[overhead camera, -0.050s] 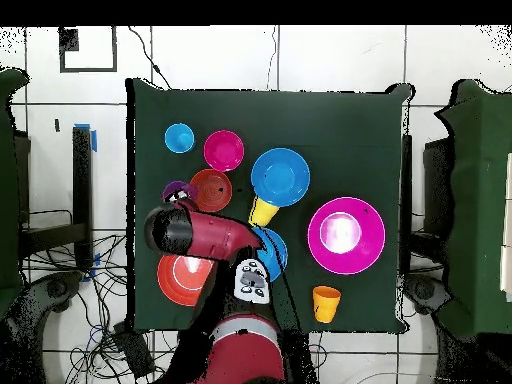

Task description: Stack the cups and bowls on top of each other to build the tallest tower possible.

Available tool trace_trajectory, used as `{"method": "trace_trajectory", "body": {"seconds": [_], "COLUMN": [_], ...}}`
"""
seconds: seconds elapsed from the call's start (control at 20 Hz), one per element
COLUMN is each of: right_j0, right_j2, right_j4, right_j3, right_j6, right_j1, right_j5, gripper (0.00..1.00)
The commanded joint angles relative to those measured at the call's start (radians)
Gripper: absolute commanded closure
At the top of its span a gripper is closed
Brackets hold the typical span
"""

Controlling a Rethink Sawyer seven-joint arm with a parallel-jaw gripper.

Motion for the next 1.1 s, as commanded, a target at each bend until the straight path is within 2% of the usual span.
{"method": "trace_trajectory", "body": {"seconds": [0.05, 0.2, 0.3, 0.4, 0.55, 0.7, 0.85, 1.1], "right_j0": [0.001, -0.009, -0.024, -0.007, 0.012, 0.002, -0.009, -0.011], "right_j2": [0.021, 0.011, 0.019, -0.007, -0.056, -0.059, -0.052, -0.041], "right_j4": [-0.015, -0.047, -0.066, -0.072, -0.109, -0.153, -0.182, -0.2], "right_j3": [-0.064, -0.08, -0.091, -0.114, -0.186, -0.228, -0.221, -0.193], "right_j6": [0.081, 0.053, 0.023, -0.009, -0.08, -0.125, -0.117, -0.051], "right_j1": [0.081, 0.13, 0.141, 0.122, 0.07, 0.044, 0.027, 0.046], "right_j5": [-0.072, -0.118, -0.11, -0.034, 0.132, 0.212, 0.223, 0.174], "gripper": [1.0, 1.0, 1.0, 1.0, 1.0, 1.0, 1.0, 1.0]}}
